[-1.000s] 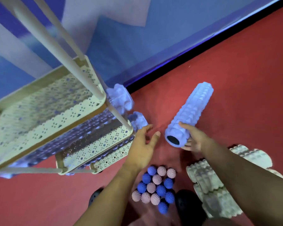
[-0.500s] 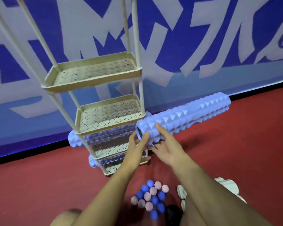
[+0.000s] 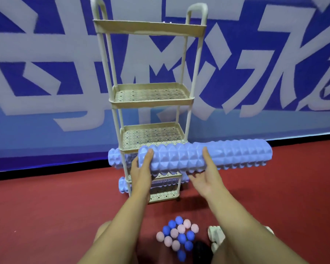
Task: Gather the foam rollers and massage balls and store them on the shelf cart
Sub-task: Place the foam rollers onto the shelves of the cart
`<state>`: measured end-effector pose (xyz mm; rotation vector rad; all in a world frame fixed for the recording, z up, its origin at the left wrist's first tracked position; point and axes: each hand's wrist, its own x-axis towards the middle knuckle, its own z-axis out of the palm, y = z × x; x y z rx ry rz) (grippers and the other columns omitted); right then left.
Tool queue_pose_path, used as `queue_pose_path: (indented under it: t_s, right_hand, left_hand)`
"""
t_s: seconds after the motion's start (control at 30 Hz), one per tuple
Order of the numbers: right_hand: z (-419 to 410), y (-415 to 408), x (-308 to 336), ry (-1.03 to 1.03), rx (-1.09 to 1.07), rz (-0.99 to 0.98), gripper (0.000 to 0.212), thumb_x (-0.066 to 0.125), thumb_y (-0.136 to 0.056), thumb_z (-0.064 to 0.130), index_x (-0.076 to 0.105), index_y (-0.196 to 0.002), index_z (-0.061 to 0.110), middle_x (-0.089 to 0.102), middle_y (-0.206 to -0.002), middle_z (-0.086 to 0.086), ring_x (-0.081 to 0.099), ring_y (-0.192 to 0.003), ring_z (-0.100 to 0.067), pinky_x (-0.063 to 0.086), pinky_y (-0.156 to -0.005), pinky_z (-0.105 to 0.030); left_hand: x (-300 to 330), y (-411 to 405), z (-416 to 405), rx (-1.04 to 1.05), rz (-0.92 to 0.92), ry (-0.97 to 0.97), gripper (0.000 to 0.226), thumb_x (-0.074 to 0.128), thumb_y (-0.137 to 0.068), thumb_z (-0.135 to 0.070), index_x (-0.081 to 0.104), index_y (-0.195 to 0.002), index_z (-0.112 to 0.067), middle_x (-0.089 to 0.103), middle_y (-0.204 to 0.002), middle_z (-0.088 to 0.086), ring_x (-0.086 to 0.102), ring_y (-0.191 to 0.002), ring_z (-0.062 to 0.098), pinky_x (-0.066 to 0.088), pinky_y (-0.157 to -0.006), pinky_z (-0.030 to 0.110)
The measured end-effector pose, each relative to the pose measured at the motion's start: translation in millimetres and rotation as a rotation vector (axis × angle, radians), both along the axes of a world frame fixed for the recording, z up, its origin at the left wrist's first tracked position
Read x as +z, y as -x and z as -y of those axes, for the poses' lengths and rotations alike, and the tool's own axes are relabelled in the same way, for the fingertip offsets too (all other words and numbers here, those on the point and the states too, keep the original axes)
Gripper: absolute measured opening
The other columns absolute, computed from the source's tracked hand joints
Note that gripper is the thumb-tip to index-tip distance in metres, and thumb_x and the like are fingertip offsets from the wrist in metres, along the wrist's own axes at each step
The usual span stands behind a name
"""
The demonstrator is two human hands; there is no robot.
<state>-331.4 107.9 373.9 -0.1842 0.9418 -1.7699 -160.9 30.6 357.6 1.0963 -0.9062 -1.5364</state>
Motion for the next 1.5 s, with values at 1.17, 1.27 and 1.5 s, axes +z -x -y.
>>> queue_pose_path:
  t_s: [1.17,1.27,1.5]
  right_hand:
    - [93.8,35.4,-15.4,-0.004,-0.507,0.062,0.05,0.08,-0.085,0.036,0.065,-0.129,0.018,0.076,-0.116,-0.001,0.073,-0.106,-0.023,0.058,-0.091,-0.055]
    - [111.4,29.7,-1.0,0.001,-0.569,0.068,0.052,0.082,-0.084,0.033,0.064,-0.13,0.018,0.077,-0.114,0.003,0.075,-0.101,-0.018,0.06,-0.088,-0.053]
    - [138.8,-3.2,-0.6,0.023,-0.517,0.066,0.047,0.084,-0.084,0.026,0.066,-0.128,0.019,0.077,-0.112,0.003,0.075,-0.1,-0.018,0.06,-0.088,-0.056]
  left_hand:
    - [-15.9,19.4,123.8,-0.208,0.001,-0.169,0.068,0.069,-0.091,-0.051,0.047,-0.145,-0.017,0.049,-0.144,0.014,0.055,-0.129,0.03,0.057,-0.091,0.04]
    - [-8.6,24.8,127.9,-0.218,0.034,-0.156,0.076,0.071,-0.088,-0.055,0.045,-0.148,-0.016,0.05,-0.144,0.012,0.058,-0.123,0.025,0.059,-0.085,0.037]
    - [-4.0,25.9,142.4,-0.221,0.033,-0.154,0.071,0.067,-0.092,-0.053,0.046,-0.147,-0.014,0.05,-0.142,0.013,0.058,-0.124,0.026,0.056,-0.099,0.043]
